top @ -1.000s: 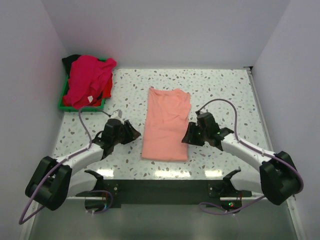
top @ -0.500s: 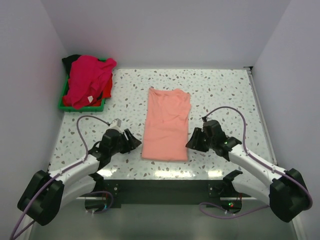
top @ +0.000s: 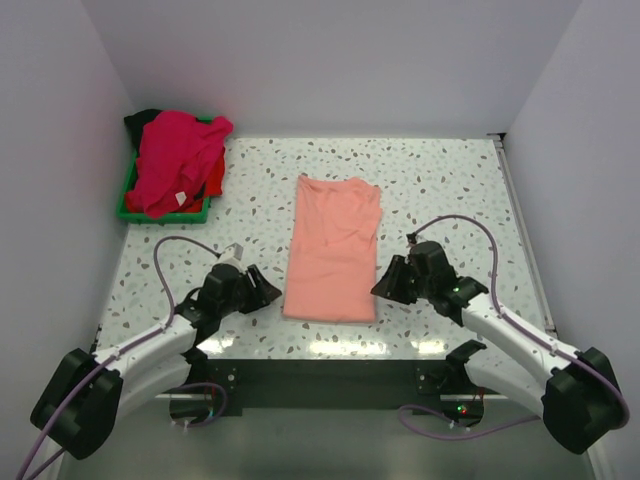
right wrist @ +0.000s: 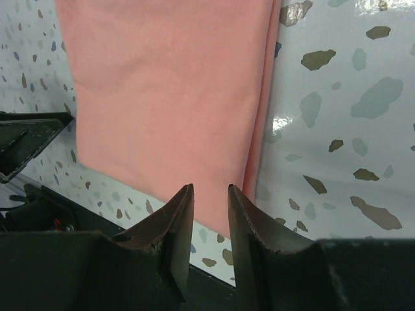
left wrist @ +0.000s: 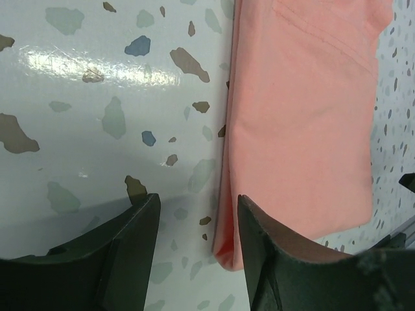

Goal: Fold and stack the t-shirts
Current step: Fold the tshirt

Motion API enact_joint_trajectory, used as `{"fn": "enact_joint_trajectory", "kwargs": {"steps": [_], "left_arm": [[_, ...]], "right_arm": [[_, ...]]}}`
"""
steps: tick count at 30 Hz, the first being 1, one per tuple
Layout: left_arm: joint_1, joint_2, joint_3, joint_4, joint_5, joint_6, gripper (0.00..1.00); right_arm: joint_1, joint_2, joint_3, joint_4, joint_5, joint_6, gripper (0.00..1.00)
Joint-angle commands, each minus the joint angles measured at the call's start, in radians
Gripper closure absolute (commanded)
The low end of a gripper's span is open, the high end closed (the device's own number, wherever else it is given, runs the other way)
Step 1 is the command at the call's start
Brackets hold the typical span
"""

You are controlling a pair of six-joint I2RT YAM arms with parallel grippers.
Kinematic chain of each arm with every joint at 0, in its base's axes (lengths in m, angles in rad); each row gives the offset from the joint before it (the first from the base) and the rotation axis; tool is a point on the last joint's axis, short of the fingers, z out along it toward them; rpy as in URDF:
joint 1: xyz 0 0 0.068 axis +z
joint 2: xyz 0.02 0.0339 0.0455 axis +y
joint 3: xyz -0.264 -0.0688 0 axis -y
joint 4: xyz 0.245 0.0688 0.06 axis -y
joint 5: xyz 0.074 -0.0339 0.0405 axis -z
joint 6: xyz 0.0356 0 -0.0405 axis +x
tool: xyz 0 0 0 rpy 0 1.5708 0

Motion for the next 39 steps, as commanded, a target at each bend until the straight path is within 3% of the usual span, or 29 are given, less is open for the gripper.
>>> {"fn": "enact_joint_trajectory", "kwargs": {"steps": [1, 10, 17, 24, 39], "left_arm": [[-0.012, -0.001, -0.016, 0.012, -0.003, -0.012, 0.44], [-0.078, 0.027, -0.018, 0.021, 0.007, -0.026, 0.44], [-0.107, 0.028, -0.019, 0.003, 0.011, -0.036, 0.43], [-0.142, 0.022, -0.024, -0.034, 0.008, -0.056, 0.49], [-0.219, 0.045, -0.042, -0.055, -0.004, -0.138, 0.58]], "right_arm": [[0.003, 0.015, -0.006, 0.036, -0.05, 0.031, 0.69], [0.041, 0.031, -0.098, 0.068, -0.054, 0.049, 0.69], [0.083, 0.017, -0.161, 0.074, -0.057, 0.071, 0.59], [0.086, -0.044, -0.179, 0.022, -0.071, 0.078, 0.49], [0.098, -0.065, -0.222, 0.071, -0.103, 0.166, 0.51]]}}
